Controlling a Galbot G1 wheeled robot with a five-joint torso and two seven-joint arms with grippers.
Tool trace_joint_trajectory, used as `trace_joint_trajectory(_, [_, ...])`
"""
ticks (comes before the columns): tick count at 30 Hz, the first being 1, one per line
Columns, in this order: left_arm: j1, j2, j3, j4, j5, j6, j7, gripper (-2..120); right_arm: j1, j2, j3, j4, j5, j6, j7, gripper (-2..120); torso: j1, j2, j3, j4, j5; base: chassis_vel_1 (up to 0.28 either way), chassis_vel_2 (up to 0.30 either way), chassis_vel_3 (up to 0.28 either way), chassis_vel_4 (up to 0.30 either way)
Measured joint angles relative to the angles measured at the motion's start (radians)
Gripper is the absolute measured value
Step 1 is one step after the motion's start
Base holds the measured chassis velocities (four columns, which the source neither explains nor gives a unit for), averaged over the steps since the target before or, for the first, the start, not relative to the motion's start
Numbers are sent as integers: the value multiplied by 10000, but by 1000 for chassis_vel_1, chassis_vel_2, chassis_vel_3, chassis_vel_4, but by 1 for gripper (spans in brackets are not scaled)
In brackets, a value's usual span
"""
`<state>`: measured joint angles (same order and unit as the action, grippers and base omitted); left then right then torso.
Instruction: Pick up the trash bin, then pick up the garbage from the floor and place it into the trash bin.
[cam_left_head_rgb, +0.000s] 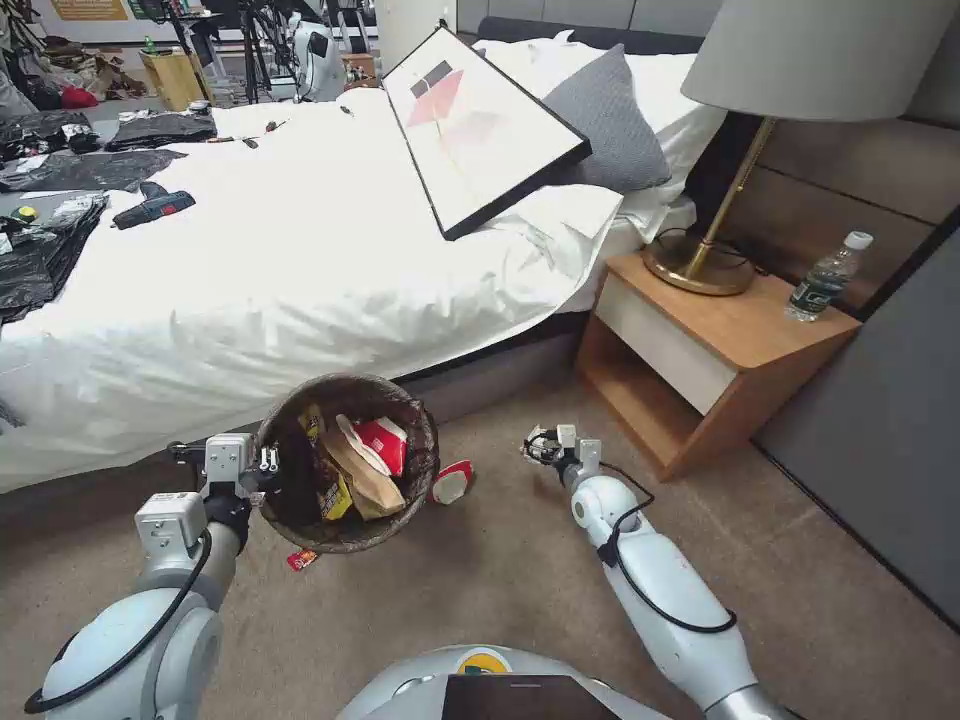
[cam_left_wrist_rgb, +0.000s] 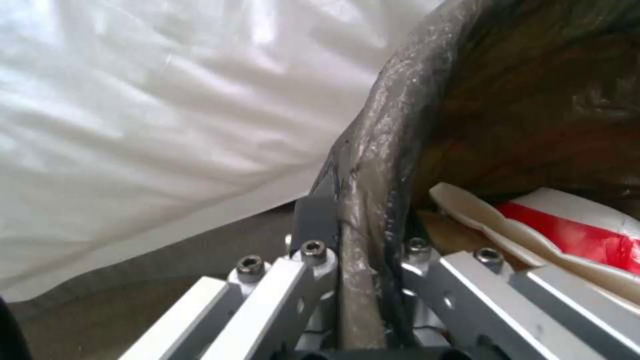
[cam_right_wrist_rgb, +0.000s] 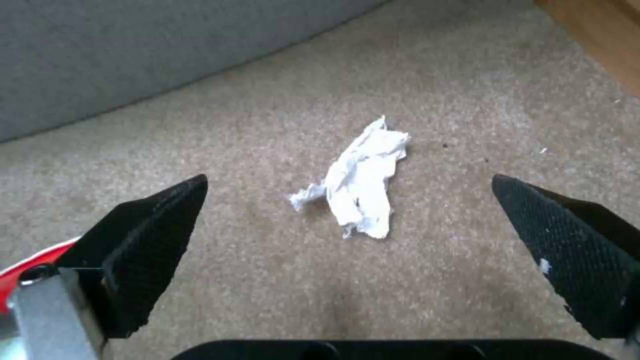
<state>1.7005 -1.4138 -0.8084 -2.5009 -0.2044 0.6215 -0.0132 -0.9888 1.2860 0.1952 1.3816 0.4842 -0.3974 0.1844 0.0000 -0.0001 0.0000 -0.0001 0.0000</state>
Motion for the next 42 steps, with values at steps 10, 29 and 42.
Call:
trace_joint_trajectory(10, [-25,-5,27,2,18,14,-1,3,862,219,-540,-1304,-57,12,32,100,0,1,0,1,0,0,0,0,0])
trace_joint_trajectory(29, [-72,20,41,10,13,48,12,3,2068,627,-789,-3270,-494,157,53,100,0,0,0,0,0,0,0,0,0])
trace_joint_trajectory(42, [-93,26,43,10,14,59,23,3,2811,927,-824,-4354,-762,243,-99,100,0,1,0,1,0,0,0,0,0])
